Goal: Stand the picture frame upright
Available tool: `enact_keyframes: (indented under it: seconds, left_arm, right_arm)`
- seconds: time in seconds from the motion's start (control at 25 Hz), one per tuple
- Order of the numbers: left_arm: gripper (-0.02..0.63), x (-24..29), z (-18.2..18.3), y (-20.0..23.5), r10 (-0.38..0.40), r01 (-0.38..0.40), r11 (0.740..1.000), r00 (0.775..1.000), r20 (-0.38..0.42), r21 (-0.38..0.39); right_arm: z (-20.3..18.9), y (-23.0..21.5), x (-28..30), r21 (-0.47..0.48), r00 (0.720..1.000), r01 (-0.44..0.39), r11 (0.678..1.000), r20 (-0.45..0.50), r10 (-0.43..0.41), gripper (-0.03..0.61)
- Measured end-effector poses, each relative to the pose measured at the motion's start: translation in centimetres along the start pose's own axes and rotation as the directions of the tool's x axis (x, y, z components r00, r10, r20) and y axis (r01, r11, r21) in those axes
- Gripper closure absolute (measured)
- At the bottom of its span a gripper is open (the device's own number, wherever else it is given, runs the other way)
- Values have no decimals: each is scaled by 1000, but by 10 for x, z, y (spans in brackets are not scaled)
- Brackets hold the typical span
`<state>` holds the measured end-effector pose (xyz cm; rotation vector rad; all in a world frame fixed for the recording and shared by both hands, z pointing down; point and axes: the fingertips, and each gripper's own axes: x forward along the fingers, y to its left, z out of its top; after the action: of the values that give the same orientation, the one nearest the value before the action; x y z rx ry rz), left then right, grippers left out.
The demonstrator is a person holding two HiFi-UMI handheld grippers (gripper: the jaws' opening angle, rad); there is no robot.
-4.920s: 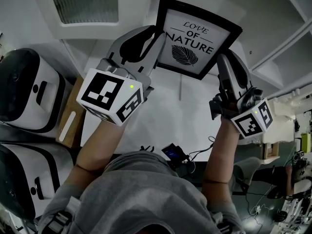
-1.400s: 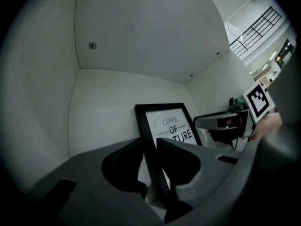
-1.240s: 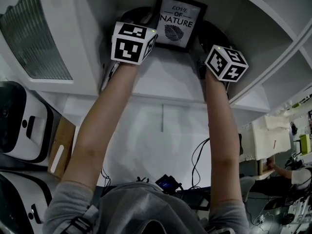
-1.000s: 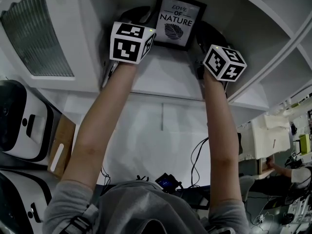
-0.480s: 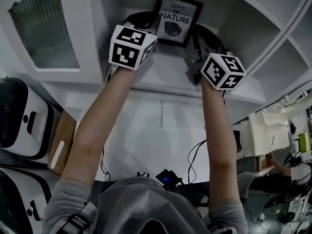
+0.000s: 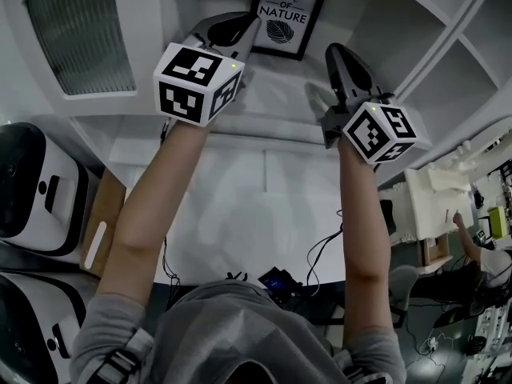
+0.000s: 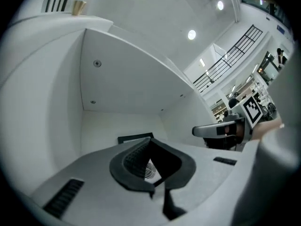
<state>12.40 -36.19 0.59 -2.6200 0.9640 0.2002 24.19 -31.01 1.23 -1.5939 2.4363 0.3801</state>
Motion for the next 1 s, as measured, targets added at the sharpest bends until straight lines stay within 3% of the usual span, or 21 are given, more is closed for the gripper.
enact_keyframes:
  seconds: [0.44, 0.68, 1.0]
  left_arm:
    - [606, -72, 24, -40, -82, 83, 997, 994, 70, -7]
    - [607, -131, 9, -42, -62, 60, 996, 997, 36, 68]
    - [607, -204, -12, -21, -7, 7, 1000, 1000, 15, -1]
  right_arm:
    - [37, 46, -57, -43, 998, -26, 999, 48, 28, 551]
    - [36, 73, -87, -45, 999, -32, 998, 41, 33, 552]
    - [15, 104, -126, -59, 1000, -11, 998, 13, 12, 552]
